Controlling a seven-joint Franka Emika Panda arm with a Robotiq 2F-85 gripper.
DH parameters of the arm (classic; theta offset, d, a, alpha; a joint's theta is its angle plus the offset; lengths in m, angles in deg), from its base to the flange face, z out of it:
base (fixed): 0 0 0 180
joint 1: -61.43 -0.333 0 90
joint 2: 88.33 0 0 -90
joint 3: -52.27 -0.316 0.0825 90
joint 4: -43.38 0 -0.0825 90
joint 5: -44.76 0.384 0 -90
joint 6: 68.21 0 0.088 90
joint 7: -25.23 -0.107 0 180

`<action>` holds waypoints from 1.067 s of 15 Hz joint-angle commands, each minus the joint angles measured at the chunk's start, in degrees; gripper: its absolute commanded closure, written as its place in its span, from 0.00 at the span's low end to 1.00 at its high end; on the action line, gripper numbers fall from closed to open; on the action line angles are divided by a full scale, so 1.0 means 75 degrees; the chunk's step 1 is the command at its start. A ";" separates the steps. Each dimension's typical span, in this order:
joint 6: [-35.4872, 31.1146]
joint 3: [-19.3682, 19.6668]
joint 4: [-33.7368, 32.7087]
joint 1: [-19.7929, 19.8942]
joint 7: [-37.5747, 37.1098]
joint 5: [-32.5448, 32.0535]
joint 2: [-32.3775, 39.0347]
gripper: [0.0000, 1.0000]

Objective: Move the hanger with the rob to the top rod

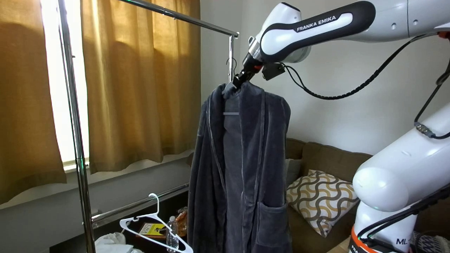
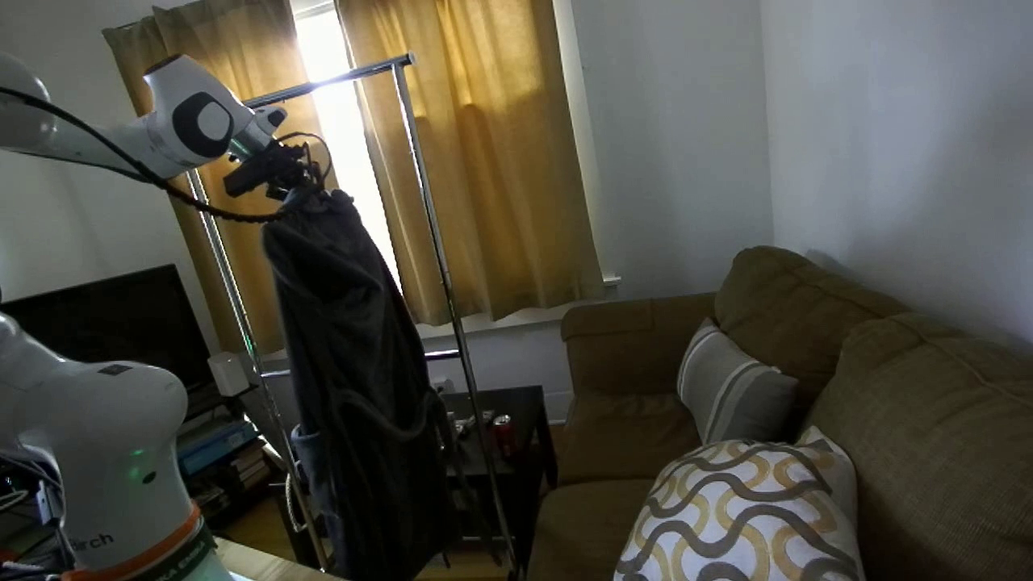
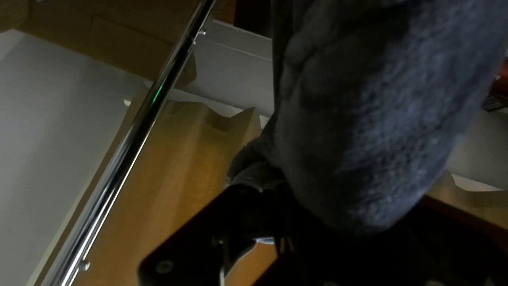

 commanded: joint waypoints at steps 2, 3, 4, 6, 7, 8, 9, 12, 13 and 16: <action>0.0427 -0.0211 -0.1264 0.0048 -0.0103 -0.0733 -0.0059 0.97; 0.0498 -0.0250 -0.1550 0.0042 -0.0071 -0.0846 -0.0006 0.97; 0.0576 -0.0281 -0.1841 0.0032 -0.0051 -0.0938 0.0062 0.97; 0.0744 -0.0281 -0.2402 0.0000 0.0007 -0.1017 0.0260 0.97; 0.0813 -0.0276 -0.2664 -0.0026 0.0054 -0.1036 0.0367 0.97; 0.0863 -0.0287 -0.2917 -0.0007 0.0075 -0.1079 0.0482 0.97; 0.0926 -0.0297 -0.3234 0.0004 0.0100 -0.1099 0.0660 0.97; 0.0879 -0.0214 -0.2951 -0.0096 0.0079 -0.0951 0.0594 0.89; 0.0882 -0.0208 -0.3197 -0.0094 0.0124 -0.0948 0.0778 0.89; 0.0885 -0.0204 -0.3536 -0.0086 0.0175 -0.0939 0.1125 0.89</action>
